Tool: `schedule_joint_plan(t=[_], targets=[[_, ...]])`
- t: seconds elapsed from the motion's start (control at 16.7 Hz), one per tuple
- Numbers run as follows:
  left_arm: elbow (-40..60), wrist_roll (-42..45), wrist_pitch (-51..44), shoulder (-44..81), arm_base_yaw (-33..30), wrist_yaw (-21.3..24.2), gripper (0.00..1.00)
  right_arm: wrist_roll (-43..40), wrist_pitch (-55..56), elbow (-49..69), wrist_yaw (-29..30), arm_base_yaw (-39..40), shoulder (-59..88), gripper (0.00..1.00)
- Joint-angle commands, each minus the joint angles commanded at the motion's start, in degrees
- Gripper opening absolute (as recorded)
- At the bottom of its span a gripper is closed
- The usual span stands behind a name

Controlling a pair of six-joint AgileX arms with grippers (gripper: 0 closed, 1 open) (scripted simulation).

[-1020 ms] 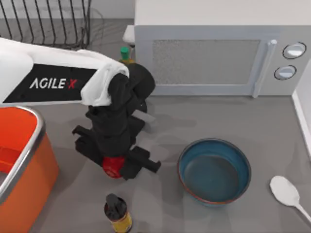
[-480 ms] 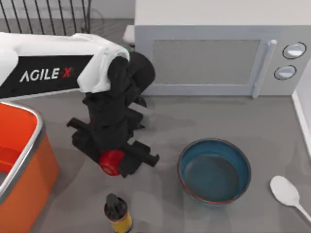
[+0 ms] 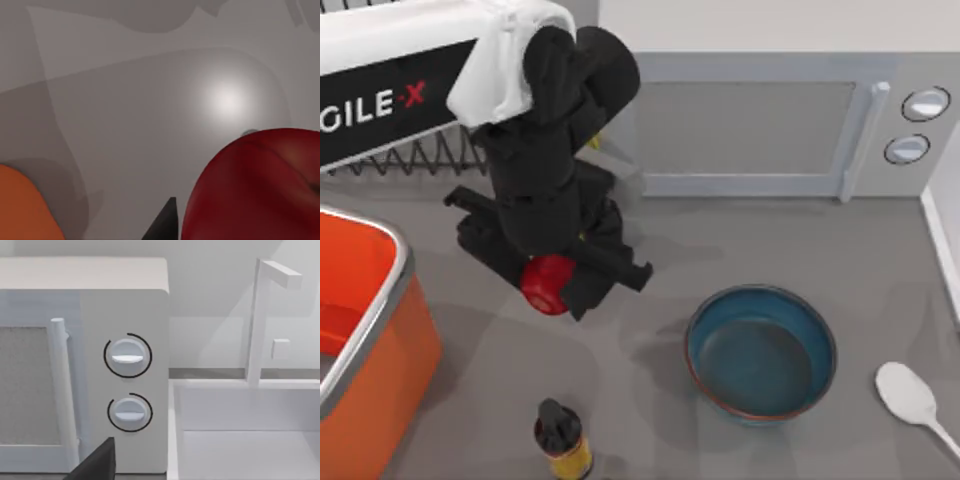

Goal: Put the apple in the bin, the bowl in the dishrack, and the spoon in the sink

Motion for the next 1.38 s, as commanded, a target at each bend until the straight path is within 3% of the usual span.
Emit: schedule_joint_plan(t=[0.3, 0.42, 1.02, 1.14, 1.38], targets=[[-0.05, 0.0, -0.1, 0.14, 0.11, -0.17, 0.0, 0.0, 0.0, 0.0, 0.0, 0.0, 0.0, 1.0], [-0.62, -1.55, -1.55, -0.37, 0.87, -2.18, 0.0, 0.0, 0.0, 0.0, 0.0, 0.0, 0.0, 1.0], [-8.26, -20.66, -16.49, -10.48, 10.5, -26.5, 0.0, 0.0, 0.0, 0.0, 0.0, 0.0, 0.0, 1.0], [-9.21, -22.84, -17.91, -12.08, 11.65, -29.05, 0.0, 0.0, 0.0, 0.0, 0.0, 0.0, 0.0, 1.0], [-9.39, -23.26, -18.17, -12.4, 11.87, -29.5, 0.0, 0.0, 0.0, 0.0, 0.0, 0.0, 0.0, 1.0]])
